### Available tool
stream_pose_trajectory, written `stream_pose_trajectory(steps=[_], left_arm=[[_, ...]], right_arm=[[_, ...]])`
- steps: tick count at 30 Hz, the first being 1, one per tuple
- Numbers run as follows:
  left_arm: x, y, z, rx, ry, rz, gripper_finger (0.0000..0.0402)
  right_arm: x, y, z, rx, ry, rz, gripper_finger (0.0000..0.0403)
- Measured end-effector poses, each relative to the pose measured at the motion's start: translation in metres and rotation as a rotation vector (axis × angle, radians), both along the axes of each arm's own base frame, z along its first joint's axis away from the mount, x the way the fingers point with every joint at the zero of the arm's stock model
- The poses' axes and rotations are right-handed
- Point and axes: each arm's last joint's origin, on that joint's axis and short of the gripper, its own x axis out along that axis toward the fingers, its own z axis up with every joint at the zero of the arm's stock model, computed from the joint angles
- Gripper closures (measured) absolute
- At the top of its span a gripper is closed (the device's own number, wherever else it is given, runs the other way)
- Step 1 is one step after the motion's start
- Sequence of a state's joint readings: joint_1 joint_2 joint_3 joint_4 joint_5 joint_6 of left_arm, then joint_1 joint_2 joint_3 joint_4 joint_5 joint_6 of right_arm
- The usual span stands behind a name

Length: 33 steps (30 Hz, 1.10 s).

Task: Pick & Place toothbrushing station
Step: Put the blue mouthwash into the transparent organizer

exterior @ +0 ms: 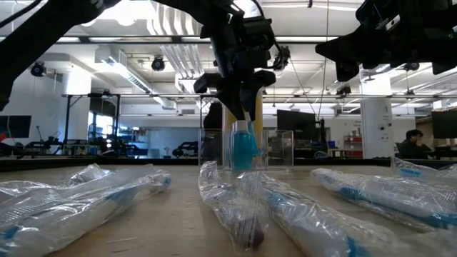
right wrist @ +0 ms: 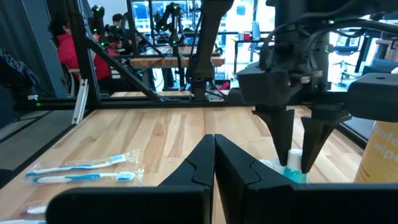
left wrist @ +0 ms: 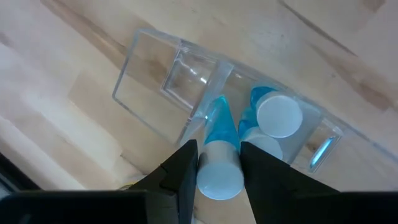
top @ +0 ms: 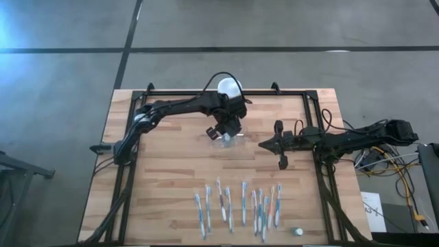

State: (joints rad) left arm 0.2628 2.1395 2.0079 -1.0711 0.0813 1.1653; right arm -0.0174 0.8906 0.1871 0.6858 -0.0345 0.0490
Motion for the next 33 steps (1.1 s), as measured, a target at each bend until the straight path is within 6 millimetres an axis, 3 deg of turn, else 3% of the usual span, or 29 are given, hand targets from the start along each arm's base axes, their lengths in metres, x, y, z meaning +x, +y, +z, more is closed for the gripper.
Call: stream_pose_trajectory(steps=[17, 33], left_arm=[[0.0003, 0.0036, -0.0036, 0.059, 0.028, 0.090, 0.0280], [0.0040, 0.0019, -0.0077, 0.096, 0.028, 0.066, 0.0279]], right_arm=[[0.0000, -0.0001, 0.0001, -0.007, -0.002, -0.001, 0.0394], [0.0000, -0.0001, 0.0004, -0.004, -0.004, -0.001, 0.0394]])
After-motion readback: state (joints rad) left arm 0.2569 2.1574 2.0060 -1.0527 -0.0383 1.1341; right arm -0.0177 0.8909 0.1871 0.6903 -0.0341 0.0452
